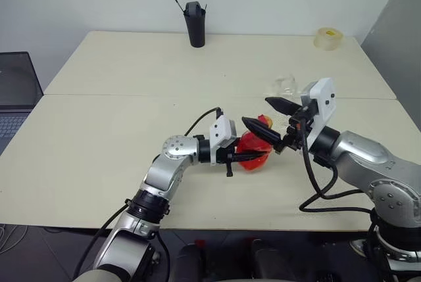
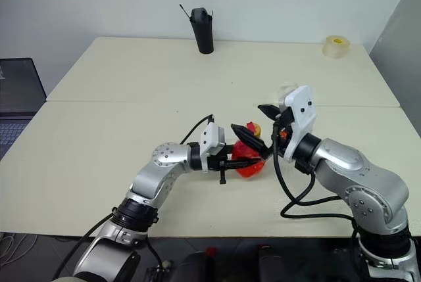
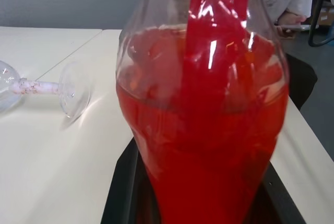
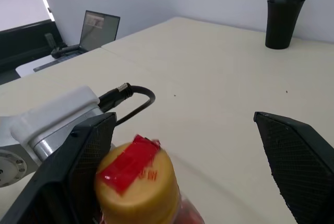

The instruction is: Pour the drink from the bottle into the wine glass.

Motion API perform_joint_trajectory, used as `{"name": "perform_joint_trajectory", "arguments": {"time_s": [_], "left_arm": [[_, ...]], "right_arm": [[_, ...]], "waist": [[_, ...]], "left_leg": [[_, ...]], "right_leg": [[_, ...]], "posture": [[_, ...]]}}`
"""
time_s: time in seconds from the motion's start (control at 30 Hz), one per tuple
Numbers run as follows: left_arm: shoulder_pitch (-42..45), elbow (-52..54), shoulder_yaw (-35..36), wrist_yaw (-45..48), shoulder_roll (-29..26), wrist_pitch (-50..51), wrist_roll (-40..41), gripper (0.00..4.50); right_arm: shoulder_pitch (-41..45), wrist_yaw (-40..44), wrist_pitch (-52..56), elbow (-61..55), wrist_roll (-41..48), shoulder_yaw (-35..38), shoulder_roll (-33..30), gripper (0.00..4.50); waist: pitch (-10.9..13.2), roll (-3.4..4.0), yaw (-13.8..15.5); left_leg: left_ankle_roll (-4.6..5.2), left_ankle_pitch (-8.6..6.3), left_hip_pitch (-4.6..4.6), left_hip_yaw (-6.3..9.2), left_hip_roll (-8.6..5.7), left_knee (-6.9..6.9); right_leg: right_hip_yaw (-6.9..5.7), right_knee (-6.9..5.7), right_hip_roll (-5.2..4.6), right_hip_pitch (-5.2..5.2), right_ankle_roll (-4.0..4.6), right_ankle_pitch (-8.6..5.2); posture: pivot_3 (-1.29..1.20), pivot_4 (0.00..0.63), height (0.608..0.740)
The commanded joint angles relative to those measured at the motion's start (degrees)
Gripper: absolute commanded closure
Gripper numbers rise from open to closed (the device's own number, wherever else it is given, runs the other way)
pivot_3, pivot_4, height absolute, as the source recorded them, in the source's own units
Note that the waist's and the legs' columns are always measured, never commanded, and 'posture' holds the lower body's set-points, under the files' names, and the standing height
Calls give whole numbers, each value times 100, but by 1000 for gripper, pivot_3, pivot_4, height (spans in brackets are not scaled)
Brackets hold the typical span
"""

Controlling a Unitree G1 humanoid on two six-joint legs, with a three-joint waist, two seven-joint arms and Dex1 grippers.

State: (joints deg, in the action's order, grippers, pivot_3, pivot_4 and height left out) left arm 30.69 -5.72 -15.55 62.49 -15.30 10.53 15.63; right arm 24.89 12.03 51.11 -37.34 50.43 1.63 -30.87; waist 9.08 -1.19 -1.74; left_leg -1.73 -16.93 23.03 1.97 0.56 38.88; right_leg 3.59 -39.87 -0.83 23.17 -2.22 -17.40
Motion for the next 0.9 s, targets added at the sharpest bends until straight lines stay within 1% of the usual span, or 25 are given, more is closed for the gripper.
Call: {"name": "perform_joint_trajectory", "arguments": {"time_s": [0.03,0.2,0.47,0.77,0.9], "left_arm": [[55,230,41,5,47,-131,84,3656],[63,216,42,-6,48,-133,82,3657],[96,199,39,7,34,-126,92,3685],[126,149,18,29,42,-151,84,3690],[127,139,9,52,44,-174,76,3691]], "right_arm": [[225,58,-197,0,-171,24,104,0],[141,129,-187,17,-267,124,89,0],[-356,246,-48,-313,-34,609,-270,0],[-1201,484,80,-848,764,1433,-928,0],[-1405,607,52,-938,1040,1577,-1205,0]], "waist": [[0,0,-3],[0,0,-1],[0,0,3],[0,-1,6],[0,-1,3]], "left_leg": [[0,0,0,0,0,0],[0,0,0,0,0,0],[0,0,1,-1,-1,0],[1,-1,1,0,-1,0],[1,-1,0,-2,-1,0]], "right_leg": [[1,1,0,0,0,0],[1,1,0,0,0,0],[1,0,-1,0,0,0],[1,1,0,-1,0,0],[2,0,2,-2,0,0]], "posture": [[0,150,740],[0,150,740],[0,150,740],[0,150,740],[0,150,740]]}}
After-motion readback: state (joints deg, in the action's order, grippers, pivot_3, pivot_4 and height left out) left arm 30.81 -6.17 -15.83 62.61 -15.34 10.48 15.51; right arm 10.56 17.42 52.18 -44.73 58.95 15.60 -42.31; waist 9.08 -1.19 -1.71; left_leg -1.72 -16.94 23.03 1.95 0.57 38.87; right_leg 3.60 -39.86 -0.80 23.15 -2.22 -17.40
